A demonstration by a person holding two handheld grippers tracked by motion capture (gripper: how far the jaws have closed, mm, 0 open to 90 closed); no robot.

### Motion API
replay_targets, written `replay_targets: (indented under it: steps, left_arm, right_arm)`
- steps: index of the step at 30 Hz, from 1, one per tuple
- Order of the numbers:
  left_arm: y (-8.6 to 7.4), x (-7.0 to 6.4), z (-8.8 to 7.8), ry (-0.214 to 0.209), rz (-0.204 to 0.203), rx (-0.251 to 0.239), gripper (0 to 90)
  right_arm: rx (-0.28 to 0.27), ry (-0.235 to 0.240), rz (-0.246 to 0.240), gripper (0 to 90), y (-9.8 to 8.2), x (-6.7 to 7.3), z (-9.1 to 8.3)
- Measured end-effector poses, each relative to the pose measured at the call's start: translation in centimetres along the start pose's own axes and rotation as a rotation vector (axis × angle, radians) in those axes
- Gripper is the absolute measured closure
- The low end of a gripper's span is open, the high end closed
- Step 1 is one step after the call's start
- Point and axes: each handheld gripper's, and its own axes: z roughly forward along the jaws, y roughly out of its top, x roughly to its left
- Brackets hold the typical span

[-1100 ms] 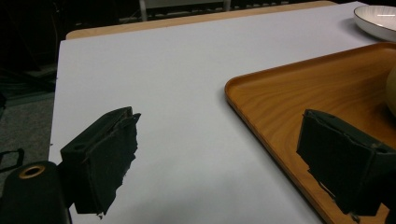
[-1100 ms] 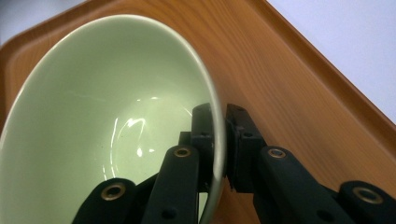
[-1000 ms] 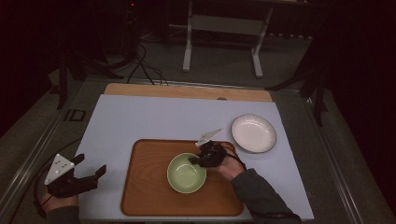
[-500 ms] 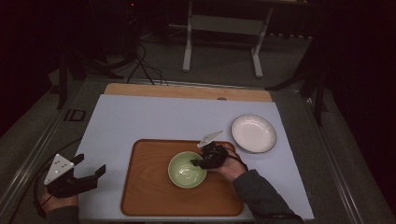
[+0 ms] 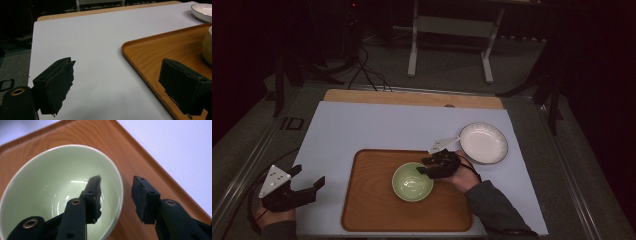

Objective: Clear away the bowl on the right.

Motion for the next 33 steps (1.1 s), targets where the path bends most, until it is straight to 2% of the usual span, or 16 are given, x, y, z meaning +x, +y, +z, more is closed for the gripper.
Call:
replay_targets:
  steps: [9,17,28,33]
  left_arm:
    - [0.0,0.0,0.0,0.007,0.002,0.001,12.9]
    - [0.0,0.0,0.0,0.008,0.001,0.000,12.9]
    - [0.0,0.0,0.0,0.009,0.000,0.001,13.1]
    - [0.0,0.0,0.0,0.009,-0.001,0.001,13.1]
  right_arm:
    - [-0.045,-0.024,0.023,56.8,-0.2,-0.8,-1.9]
    - [-0.075,-0.050,0.042,56.7,-1.1,-1.9,-3.8]
    - [-0.147,-0.093,0.109,56.6,-3.0,-3.5,-7.0]
    - [-0.182,-0.132,0.149,55.6,-4.5,-4.3,-8.8]
